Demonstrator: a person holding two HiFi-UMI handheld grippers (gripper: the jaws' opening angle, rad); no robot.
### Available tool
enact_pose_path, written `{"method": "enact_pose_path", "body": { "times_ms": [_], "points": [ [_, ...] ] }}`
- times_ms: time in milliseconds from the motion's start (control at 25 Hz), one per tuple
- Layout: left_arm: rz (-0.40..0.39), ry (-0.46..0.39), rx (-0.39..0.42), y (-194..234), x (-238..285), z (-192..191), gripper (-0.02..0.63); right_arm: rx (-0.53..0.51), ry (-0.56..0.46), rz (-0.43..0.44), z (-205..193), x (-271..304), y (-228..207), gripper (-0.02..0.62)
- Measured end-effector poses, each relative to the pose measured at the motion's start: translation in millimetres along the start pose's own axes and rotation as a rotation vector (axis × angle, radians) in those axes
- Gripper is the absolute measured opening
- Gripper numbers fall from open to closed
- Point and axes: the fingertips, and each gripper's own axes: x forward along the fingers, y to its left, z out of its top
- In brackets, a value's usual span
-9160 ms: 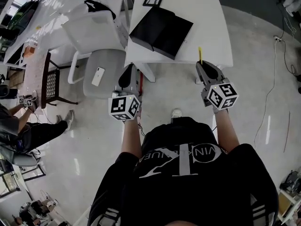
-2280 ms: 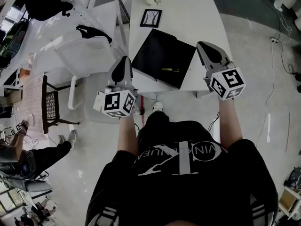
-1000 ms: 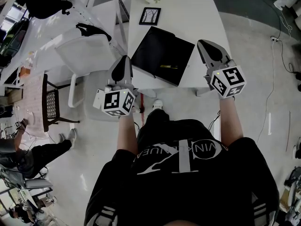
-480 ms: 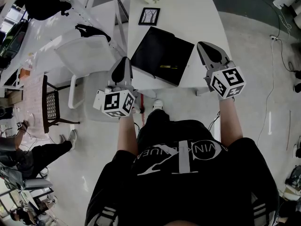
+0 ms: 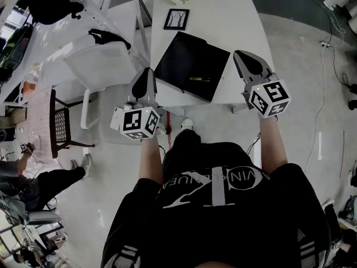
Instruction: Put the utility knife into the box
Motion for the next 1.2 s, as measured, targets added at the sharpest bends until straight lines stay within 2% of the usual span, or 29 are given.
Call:
{"method": "enact_pose_path", "body": {
  "times_ms": [1200],
  "points": [
    [0.001, 0.006, -0.004, 2.4, -3.6, -2.7, 0.017, 0.006, 0.001, -0.002, -3.4, -0.7, 4.3, 0.014]
  ]
}}
